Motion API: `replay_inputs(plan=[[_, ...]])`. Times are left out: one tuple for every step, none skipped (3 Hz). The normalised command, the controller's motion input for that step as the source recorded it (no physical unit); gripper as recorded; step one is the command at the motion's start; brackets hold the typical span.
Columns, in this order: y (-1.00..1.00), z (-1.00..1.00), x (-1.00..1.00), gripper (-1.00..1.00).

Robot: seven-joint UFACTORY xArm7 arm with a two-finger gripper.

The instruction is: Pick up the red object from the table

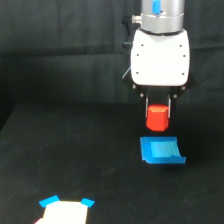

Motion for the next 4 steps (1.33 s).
replay_inputs(plan=[[-0.22,-0.08,-0.16,-1.00],[0.08,0.09,0.29,-0.80],[-0.03,-0.29,-0.06,-0.64],[0.02,-0.20,0.04,-0.97]])
